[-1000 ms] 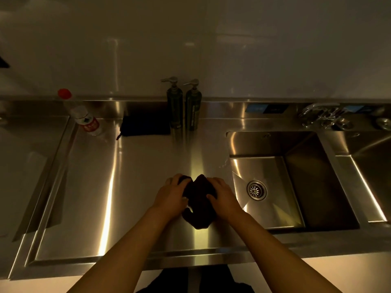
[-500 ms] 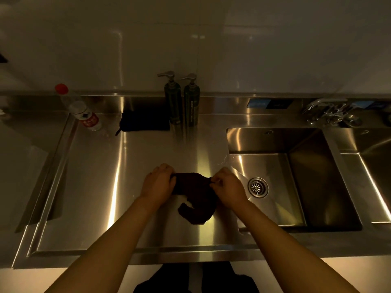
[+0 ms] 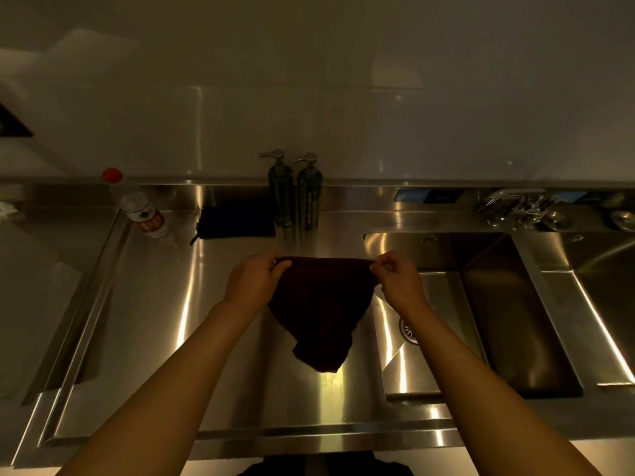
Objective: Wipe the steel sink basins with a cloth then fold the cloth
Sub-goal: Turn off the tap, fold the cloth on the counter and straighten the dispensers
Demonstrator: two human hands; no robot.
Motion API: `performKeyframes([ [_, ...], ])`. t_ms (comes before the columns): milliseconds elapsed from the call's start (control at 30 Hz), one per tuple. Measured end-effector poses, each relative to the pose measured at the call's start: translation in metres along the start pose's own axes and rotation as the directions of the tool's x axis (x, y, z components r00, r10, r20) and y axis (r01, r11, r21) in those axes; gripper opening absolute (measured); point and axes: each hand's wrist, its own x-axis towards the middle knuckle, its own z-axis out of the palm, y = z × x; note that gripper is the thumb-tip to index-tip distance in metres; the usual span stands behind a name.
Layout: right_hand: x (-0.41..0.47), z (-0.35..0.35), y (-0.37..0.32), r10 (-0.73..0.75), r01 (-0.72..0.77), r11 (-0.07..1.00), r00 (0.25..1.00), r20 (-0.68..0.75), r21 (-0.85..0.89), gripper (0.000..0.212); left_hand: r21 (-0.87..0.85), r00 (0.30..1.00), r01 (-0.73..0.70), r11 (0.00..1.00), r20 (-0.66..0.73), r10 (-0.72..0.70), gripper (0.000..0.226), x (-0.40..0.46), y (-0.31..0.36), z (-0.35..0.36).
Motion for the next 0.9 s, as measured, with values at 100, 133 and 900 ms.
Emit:
performKeyframes([
  [100, 0.010, 0.002, -0.002, 0.024, -0.025, 0.999, 0.999, -0.026, -0.030, 0.008, 0.004, 0.999, -0.017, 1.000, 0.041, 0.017, 0.016, 0.009, 0.000, 0.001],
  [133, 0.013, 0.003, -0.001, 0.037, -0.039, 0.998, 0.999, -0.027, -0.055, 0.005, -0.011, 0.998, -0.022, 1.000, 0.059, 0.023, 0.014, 0.011, -0.001, 0.001],
  [900, 0.055, 0.088, 0.024, -0.095, 0.225, 0.905, 0.934, 0.346, -0.360, 0.016, -0.054, 0.964, -0.137, 0.989, 0.221, 0.146, 0.024, 0.071, -0.001, 0.029],
])
